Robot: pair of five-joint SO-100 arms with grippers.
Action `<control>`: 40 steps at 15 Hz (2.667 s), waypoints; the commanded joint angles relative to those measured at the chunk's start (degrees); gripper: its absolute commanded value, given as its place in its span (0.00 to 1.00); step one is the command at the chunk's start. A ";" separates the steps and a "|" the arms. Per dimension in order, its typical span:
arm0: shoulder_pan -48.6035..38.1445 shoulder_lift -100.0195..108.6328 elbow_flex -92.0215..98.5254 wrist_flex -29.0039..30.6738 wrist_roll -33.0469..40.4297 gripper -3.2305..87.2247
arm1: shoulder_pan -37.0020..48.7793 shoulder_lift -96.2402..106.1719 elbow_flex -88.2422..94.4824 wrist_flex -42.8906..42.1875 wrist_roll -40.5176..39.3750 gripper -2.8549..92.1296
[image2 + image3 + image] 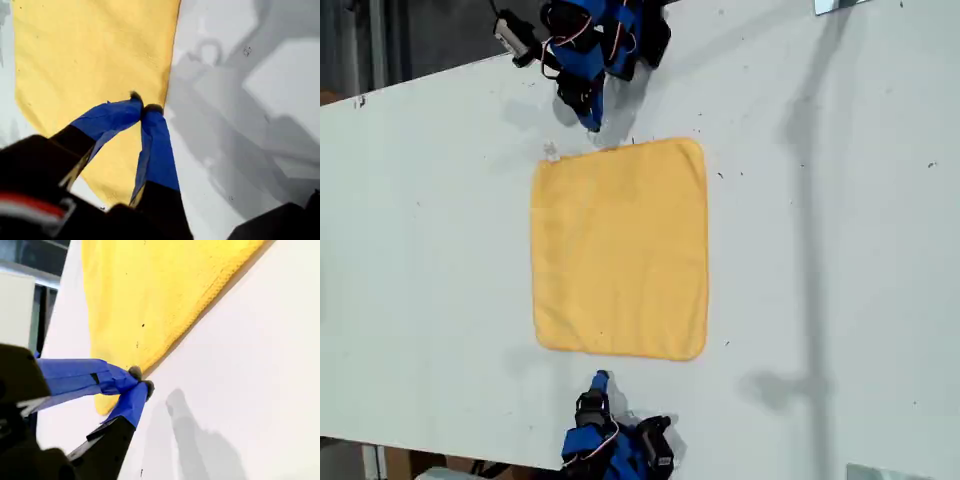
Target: Grasp corners of a square towel and fold twice.
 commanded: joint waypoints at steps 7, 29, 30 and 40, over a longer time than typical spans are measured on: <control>-5.63 0.26 -1.41 0.88 -20.65 0.02 | 2.37 -0.26 -3.43 2.02 -2.64 0.03; -4.31 0.26 0.26 -1.32 -23.20 0.09 | -32.43 -59.50 -31.38 -16.00 -20.74 0.34; -4.31 0.26 0.26 -1.32 -23.20 0.09 | -36.04 -60.82 -31.38 -15.38 -18.19 0.34; -3.60 0.26 0.26 -1.41 -22.76 0.09 | -49.04 -85.87 -35.16 -22.85 -6.33 0.37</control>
